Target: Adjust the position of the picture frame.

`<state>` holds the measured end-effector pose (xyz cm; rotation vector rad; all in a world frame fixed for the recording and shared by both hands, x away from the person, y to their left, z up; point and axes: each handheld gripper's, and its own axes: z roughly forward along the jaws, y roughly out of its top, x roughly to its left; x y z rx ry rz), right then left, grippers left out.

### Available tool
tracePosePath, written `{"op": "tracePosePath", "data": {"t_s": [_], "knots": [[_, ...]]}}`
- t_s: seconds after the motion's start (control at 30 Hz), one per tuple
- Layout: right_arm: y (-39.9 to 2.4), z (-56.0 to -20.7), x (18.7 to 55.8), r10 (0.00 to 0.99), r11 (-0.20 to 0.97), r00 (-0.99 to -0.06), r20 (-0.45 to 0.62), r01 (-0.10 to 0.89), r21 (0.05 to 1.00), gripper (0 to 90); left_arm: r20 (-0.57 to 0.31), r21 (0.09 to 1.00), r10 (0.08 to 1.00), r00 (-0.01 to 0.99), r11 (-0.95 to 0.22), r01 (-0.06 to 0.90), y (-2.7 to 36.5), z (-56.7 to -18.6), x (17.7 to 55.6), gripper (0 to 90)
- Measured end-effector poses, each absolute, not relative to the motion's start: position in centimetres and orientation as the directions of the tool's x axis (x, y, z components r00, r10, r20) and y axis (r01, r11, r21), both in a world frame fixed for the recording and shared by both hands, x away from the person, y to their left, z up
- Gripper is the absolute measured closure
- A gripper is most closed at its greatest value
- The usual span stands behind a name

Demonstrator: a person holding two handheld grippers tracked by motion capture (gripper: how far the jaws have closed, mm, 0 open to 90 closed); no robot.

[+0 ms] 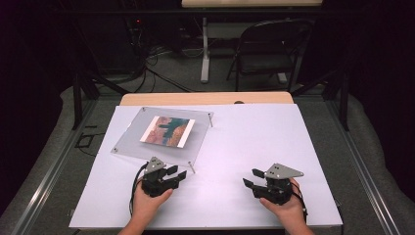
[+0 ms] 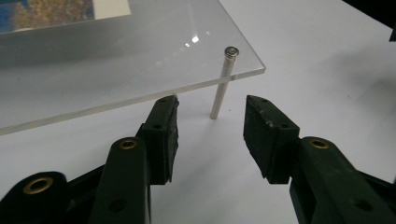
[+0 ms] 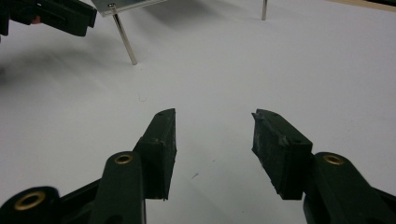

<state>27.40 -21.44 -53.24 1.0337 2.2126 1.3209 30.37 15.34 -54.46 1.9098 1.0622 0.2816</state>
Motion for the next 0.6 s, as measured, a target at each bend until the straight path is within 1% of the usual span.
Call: {"op": "tracePosePath", "data": {"t_s": [0.17, 0.33, 0.4, 0.47, 0.6], "knots": [[-21.9, -53.2, 27.5, 0.754, 0.273, -0.653, 0.072, 0.412, 0.869, 50.4, -0.198, 0.796, 0.770, 0.606, -0.235, 0.559, 14.5, -54.7, 30.6, 57.5], [-22.1, -53.2, 27.6, 0.760, 0.257, -0.643, 0.089, 0.424, 0.869, 51.0, -0.214, 0.795, 0.777, 0.592, -0.214, 0.568, 13.7, -55.4, 31.5, 61.3], [-22.1, -53.3, 27.7, 0.762, 0.251, -0.640, 0.094, 0.425, 0.870, 51.2, -0.225, 0.793, 0.768, 0.600, -0.213, 0.570, 13.3, -55.5, 31.8, 65.7], [-22.1, -53.3, 27.7, 0.762, 0.251, -0.641, 0.093, 0.425, 0.870, 51.2, -0.232, 0.793, 0.768, 0.597, -0.206, 0.574, 13.2, -55.6, 32.0, 66.6], [-22.1, -53.3, 27.7, 0.764, 0.248, -0.638, 0.095, 0.426, 0.870, 51.2, -0.210, 0.795, 0.776, 0.594, -0.218, 0.566, 12.5, -55.9, 32.3, 69.0]]}}
